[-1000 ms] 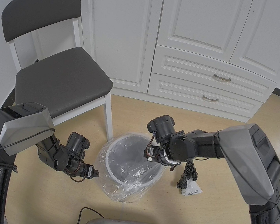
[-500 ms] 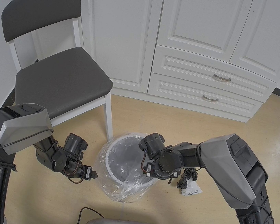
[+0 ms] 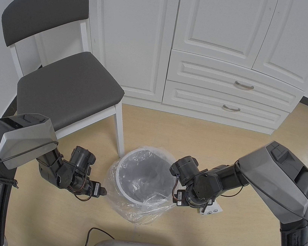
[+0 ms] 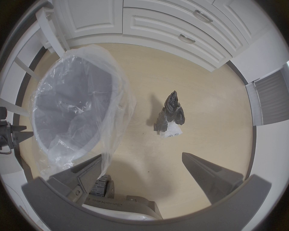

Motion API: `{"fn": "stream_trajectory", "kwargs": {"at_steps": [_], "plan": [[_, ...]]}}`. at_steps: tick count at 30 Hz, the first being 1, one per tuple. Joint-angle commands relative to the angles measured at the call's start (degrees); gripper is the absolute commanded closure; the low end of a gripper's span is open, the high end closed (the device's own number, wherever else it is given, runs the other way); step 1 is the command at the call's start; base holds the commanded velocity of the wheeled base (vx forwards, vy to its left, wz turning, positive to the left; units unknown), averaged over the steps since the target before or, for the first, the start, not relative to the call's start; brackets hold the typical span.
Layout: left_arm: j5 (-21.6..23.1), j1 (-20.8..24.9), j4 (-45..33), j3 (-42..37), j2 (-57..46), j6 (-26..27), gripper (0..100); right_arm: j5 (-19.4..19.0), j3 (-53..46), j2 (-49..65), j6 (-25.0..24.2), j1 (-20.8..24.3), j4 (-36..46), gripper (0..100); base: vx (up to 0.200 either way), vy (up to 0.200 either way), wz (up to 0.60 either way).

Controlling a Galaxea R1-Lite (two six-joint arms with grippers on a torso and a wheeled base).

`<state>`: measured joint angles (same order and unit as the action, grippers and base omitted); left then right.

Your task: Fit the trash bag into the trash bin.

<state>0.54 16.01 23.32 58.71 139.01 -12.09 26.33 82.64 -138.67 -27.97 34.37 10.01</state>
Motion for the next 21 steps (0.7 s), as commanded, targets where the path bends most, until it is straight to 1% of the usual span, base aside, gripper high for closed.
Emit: {"fn": "stream_trajectory", "kwargs": {"at_steps": [1, 8, 9, 13, 15, 16, 17, 21], "plan": [[0.0, 0.0, 0.1, 0.0, 0.0, 0.0, 0, -0.2, -4.7, 2.1, 0.2, -0.4, -3.2, 0, 0.0, 0.0, 0.0], [0.0, 0.0, 0.1, 0.1, 0.0, 0.0, 0, -0.2, -4.2, -2.5, 0.4, -0.9, -3.8, 0, 0.0, 0.0, 0.0], [0.0, 0.0, 0.1, 0.1, 0.1, 0.0, 0, -0.2, -2.7, -5.2, 0.9, -1.8, -3.9, 0, 0.0, 0.0, 0.0], [0.0, -0.4, 0.2, 0.7, 0.2, 0.0, 0, -0.5, 3.0, -9.3, 2.7, -3.7, -4.8, 0, 0.0, 0.0, 0.0], [0.0, -0.5, 0.2, 0.9, 0.2, 0.0, 0, -2.6, 8.0, -11.0, 4.6, -4.9, -4.4, 0, 0.0, 0.0, 0.0], [0.0, -0.5, 0.2, 1.0, 0.2, 0.0, 0, -3.0, 8.8, -11.4, 4.8, -5.0, -4.4, 0, 0.0, 0.0, 0.0], [0.0, -0.5, 0.2, 1.1, 0.2, 0.0, 0, -4.4, 11.8, -12.8, 5.3, -5.6, -4.3, 0, 0.0, 0.0, 0.0], [-0.1, -0.5, 0.2, 1.8, 0.3, 0.0, 0, -5.2, 19.5, -15.8, 8.1, -7.8, -4.1, 0, 0.0, 0.0, 0.0]]}}
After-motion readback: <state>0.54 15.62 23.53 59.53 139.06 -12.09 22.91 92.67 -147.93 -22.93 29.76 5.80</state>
